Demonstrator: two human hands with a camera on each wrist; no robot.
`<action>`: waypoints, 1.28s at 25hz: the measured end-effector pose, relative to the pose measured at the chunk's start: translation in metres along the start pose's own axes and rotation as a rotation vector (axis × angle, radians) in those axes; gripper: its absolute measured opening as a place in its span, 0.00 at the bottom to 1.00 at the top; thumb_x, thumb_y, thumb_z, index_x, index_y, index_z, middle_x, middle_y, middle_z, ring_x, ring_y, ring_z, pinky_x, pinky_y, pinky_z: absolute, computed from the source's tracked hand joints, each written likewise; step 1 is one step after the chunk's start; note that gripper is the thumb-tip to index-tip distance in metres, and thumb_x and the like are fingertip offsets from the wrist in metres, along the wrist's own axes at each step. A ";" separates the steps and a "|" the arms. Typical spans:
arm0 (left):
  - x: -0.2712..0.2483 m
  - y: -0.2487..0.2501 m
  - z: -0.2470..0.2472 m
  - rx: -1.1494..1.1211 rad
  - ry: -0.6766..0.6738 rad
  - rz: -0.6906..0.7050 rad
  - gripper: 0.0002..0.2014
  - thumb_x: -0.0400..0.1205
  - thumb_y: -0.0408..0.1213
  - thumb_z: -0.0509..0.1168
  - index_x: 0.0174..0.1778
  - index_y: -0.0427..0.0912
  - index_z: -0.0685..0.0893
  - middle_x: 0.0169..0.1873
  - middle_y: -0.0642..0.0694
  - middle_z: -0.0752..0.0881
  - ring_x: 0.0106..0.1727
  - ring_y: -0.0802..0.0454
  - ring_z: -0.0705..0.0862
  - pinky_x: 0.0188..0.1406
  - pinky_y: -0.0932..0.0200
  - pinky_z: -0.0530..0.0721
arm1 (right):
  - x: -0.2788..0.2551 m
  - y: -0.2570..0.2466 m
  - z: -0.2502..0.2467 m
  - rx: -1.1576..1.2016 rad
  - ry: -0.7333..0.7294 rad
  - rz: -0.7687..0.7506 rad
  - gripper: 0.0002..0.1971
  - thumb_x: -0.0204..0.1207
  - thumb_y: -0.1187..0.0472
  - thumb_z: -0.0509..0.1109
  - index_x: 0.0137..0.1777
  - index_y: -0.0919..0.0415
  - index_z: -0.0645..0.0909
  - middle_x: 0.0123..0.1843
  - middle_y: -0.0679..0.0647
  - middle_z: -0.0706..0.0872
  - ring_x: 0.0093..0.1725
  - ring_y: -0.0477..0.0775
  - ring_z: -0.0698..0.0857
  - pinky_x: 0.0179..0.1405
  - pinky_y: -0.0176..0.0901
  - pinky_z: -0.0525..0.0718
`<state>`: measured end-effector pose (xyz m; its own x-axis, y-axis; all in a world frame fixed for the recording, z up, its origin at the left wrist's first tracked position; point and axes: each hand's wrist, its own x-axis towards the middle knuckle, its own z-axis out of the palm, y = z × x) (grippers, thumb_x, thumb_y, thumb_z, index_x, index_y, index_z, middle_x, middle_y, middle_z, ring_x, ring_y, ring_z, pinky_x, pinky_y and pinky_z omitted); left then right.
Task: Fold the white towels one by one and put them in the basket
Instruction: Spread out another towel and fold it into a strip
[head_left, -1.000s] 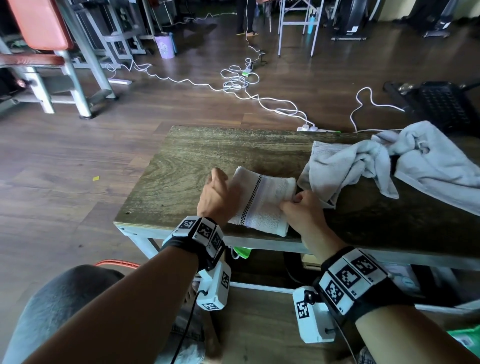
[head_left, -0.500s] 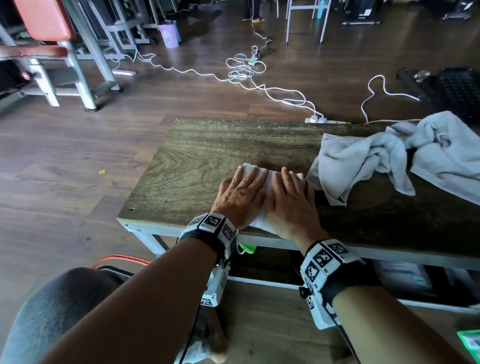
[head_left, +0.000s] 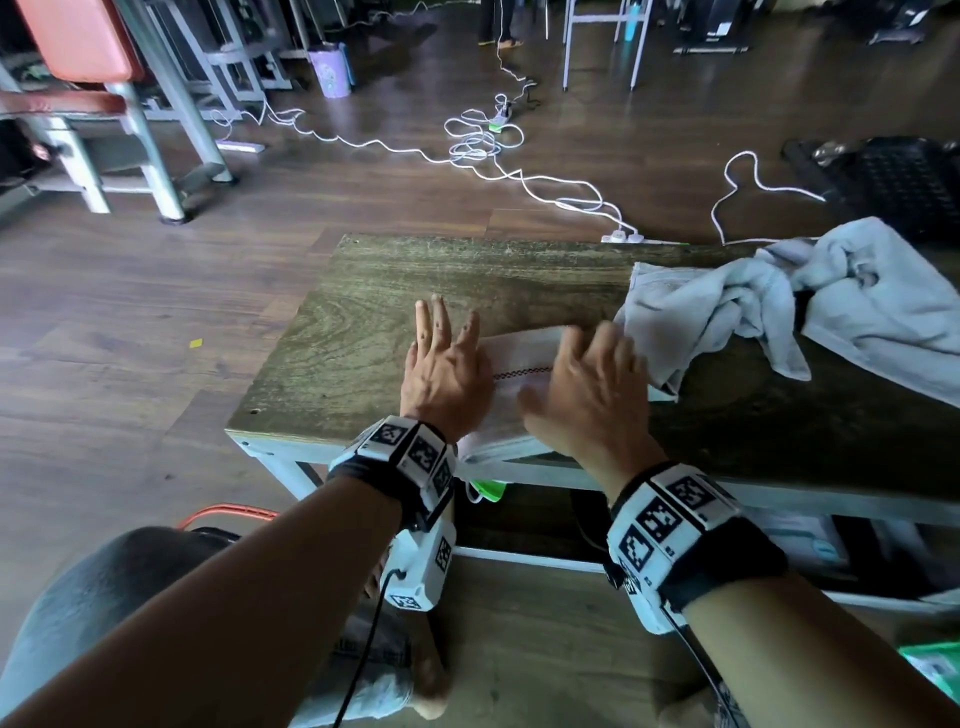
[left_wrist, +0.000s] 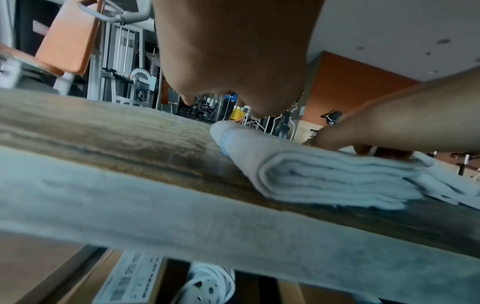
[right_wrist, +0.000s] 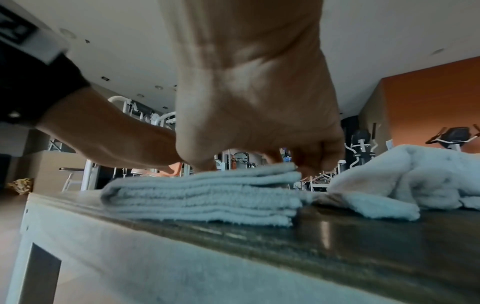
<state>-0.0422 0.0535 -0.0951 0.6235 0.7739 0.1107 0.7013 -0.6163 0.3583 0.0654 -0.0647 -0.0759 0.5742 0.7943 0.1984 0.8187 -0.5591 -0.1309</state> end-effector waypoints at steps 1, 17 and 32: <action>-0.005 0.004 0.004 -0.024 -0.013 0.004 0.30 0.87 0.46 0.50 0.87 0.50 0.53 0.86 0.38 0.40 0.86 0.40 0.35 0.85 0.38 0.50 | 0.002 -0.001 0.004 0.033 0.059 -0.086 0.27 0.70 0.41 0.58 0.61 0.60 0.75 0.64 0.63 0.76 0.63 0.65 0.77 0.62 0.57 0.75; -0.025 -0.013 0.022 -0.056 -0.180 -0.072 0.27 0.88 0.60 0.41 0.84 0.69 0.44 0.86 0.45 0.35 0.87 0.43 0.36 0.86 0.45 0.46 | 0.001 0.005 0.048 0.191 -0.298 -0.051 0.42 0.78 0.33 0.36 0.89 0.52 0.39 0.90 0.49 0.35 0.88 0.48 0.34 0.88 0.58 0.45; -0.042 -0.027 0.017 -0.211 -0.075 -0.279 0.35 0.84 0.64 0.52 0.81 0.44 0.60 0.86 0.44 0.52 0.87 0.48 0.45 0.86 0.46 0.44 | -0.022 0.022 0.038 0.386 -0.344 0.007 0.42 0.86 0.37 0.50 0.88 0.61 0.37 0.90 0.59 0.38 0.89 0.54 0.40 0.86 0.47 0.41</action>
<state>-0.0815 0.0350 -0.1255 0.4472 0.8905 -0.0835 0.7659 -0.3331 0.5500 0.0710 -0.0861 -0.1197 0.4959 0.8592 -0.1261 0.7200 -0.4880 -0.4934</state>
